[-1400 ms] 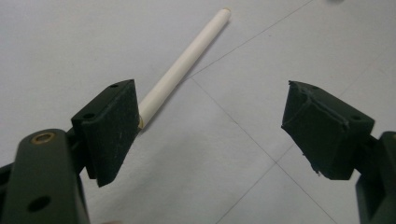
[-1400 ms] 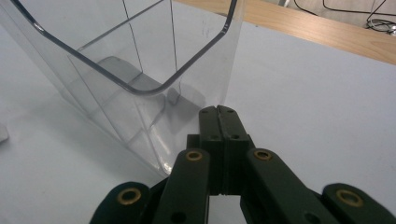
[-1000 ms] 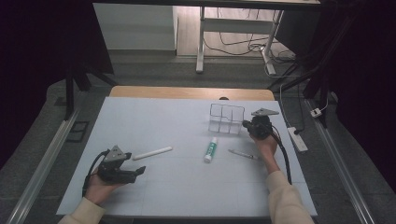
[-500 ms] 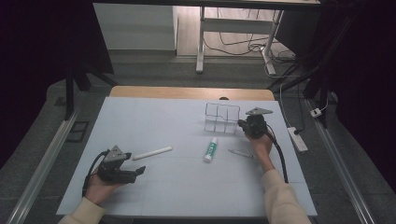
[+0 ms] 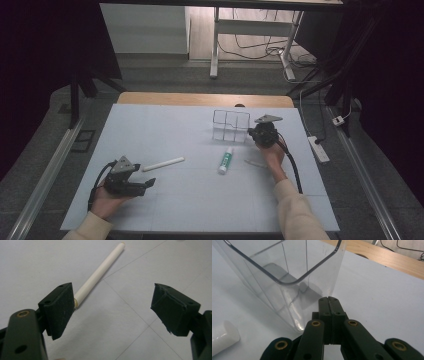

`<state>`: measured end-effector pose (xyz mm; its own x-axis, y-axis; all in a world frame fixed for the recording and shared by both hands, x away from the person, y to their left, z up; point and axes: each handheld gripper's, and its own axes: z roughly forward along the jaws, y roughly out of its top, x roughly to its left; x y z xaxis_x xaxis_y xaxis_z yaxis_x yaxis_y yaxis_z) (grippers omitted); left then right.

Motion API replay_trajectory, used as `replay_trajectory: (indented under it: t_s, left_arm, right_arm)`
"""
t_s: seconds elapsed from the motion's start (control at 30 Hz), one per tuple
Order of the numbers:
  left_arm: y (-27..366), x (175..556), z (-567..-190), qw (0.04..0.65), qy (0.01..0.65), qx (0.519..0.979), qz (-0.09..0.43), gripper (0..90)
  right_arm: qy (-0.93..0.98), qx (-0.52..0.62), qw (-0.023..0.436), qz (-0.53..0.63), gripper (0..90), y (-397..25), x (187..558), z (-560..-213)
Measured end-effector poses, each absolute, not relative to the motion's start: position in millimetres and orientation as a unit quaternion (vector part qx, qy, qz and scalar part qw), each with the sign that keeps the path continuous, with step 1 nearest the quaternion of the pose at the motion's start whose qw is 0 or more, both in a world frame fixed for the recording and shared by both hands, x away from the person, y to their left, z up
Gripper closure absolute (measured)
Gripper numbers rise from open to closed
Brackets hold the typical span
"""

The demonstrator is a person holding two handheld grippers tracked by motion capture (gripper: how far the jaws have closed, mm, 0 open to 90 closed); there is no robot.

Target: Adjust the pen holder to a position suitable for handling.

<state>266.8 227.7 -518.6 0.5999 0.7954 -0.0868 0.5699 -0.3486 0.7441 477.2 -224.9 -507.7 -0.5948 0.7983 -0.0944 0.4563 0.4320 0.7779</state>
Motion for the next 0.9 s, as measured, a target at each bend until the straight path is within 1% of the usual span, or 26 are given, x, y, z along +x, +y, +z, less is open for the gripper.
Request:
replay_trajectory:
  t_s: [0.13,0.57,0.9]
  left_arm:
    - [228,267,-519,0.382,0.422,0.809,0.145,18.8]
    - [228,266,-519,0.385,0.421,0.809,0.145,18.8]
    - [229,266,-519,0.386,0.421,0.808,0.146,18.8]
  right_arm:
    - [0.827,0.372,0.246,0.343,89.1,-214,481,-507]
    - [0.832,0.366,0.236,0.343,89.2,-190,486,-501]
    - [0.832,0.365,0.232,0.348,89.1,-175,493,-503]
